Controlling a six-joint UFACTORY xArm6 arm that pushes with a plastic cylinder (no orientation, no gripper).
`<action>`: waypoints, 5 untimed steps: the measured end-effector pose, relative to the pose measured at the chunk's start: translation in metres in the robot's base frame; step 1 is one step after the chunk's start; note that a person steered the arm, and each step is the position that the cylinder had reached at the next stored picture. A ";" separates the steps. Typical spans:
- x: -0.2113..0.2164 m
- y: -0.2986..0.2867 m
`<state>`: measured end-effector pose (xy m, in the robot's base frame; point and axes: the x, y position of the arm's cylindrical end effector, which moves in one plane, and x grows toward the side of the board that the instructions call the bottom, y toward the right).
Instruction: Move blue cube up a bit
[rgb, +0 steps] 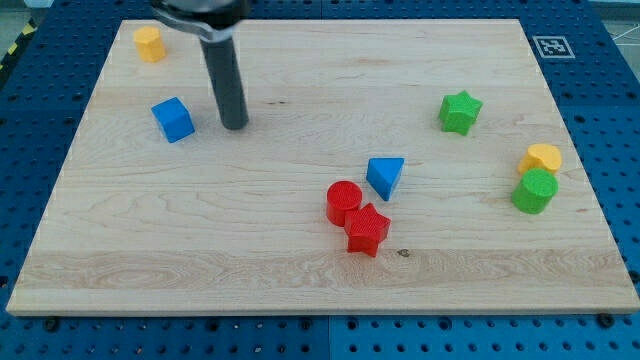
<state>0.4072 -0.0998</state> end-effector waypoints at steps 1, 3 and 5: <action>0.019 -0.008; 0.051 -0.059; -0.008 -0.063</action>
<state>0.3995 -0.1624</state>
